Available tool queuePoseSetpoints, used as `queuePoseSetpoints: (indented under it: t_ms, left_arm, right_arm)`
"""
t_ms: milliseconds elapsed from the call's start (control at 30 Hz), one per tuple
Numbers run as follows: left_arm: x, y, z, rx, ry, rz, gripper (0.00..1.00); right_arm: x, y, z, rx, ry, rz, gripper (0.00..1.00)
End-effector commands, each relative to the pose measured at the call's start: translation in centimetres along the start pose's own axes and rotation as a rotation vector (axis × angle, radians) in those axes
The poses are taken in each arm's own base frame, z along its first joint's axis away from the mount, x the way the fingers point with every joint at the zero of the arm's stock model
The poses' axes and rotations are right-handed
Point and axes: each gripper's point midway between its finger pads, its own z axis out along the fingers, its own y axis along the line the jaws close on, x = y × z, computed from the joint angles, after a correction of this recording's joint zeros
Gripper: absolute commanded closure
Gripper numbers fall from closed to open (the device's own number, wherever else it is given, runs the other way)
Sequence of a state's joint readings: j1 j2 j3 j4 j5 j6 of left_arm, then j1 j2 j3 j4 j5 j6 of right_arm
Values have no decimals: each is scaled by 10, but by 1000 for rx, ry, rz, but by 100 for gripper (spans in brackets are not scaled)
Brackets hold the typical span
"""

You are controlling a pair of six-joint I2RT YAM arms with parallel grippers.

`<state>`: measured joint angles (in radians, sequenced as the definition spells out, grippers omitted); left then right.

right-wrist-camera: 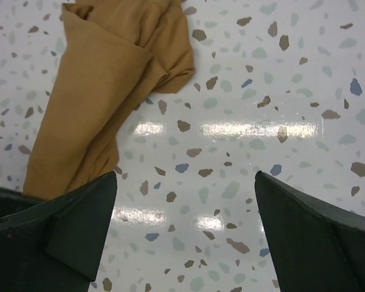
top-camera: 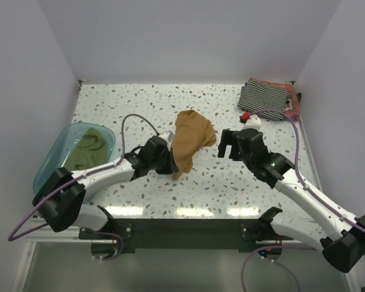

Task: Fold and stack the tank tops
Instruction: Move the tank top to the center of the board, then flatten the tank top out

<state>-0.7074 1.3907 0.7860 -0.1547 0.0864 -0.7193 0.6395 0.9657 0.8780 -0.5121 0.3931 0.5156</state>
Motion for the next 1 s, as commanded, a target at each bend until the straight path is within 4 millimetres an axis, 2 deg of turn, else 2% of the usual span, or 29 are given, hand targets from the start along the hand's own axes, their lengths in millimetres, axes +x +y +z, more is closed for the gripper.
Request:
queuePoseSetpoints:
  t_ms: [0, 33, 67, 133, 267, 400, 433, 500, 533, 567, 600, 633, 667, 700, 733, 767, 800, 833, 867, 900, 933, 967]
  left_arm:
    - [14, -28, -11, 184, -45, -61, 93]
    - [18, -24, -12, 170, -41, -67, 86]
    - [21, -18, -13, 152, -41, -66, 72]
    - [16, -9, -22, 101, -70, -55, 57]
    - [-13, -18, -40, 84, -158, -19, 53]
    - [-24, -22, -39, 61, -161, 7, 53]
    - [-33, -29, -40, 64, -168, 16, 53]
    - [-34, -29, -32, 41, -143, 19, 54]
    - [-42, -36, -30, 55, -155, 21, 55]
    - [-40, -36, -19, 49, -132, 27, 55]
    - [-46, -42, -14, 65, -137, 32, 56]
    - [-58, -56, -13, 90, -149, 35, 57]
    - [-53, -55, 4, 80, -107, 39, 58]
    - [-55, -59, 10, 83, -103, 48, 59]
    - [-67, -71, 13, 96, -120, 52, 59]
    - [-60, -70, 30, 66, -87, 59, 59]
    - [-58, -71, 37, 52, -73, 61, 59]
    - [-65, -88, 40, 69, -82, 77, 59]
    - [-56, -84, 56, 36, -52, 83, 59]
    - [-53, -80, 63, -10, -41, 92, 58]
    - [-63, -89, 65, -19, -60, 97, 57]
    - [-54, -82, 80, -75, -50, 111, 56]
  right_arm:
    - [17, -8, 13, 57, 38, 24, 1]
    - [26, -10, 17, 66, 58, 24, 1]
    - [29, -9, 21, 65, 62, 34, 1]
    - [43, -8, 29, 62, 101, 39, 1]
    - [56, 5, 43, 17, 134, 55, 1]
    - [56, 14, 61, 11, 134, 62, 4]
    - [57, 19, 71, 10, 145, 60, 5]
    - [50, 30, 82, -12, 131, 68, 10]
    - [41, 36, 87, -17, 119, 71, 14]
    - [46, 32, 97, 24, 139, 58, 16]
    - [38, 30, 101, 47, 128, 66, 19]
    - [37, 25, 104, 70, 128, 77, 27]
    - [36, 20, 105, 84, 129, 91, 31]
    - [36, 6, 108, 113, 130, 131, 37]
    - [37, 0, 108, 117, 136, 147, 44]
    - [37, -5, 108, 117, 132, 166, 54]
    - [40, -12, 106, 118, 138, 181, 57]
    - [40, -22, 104, 140, 136, 198, 58]
    - [40, -28, 101, 156, 131, 202, 57]
    - [41, -36, 96, 172, 120, 207, 57]
    - [41, -44, 93, 188, 115, 220, 57]
    - [43, -48, 89, 196, 112, 226, 57]
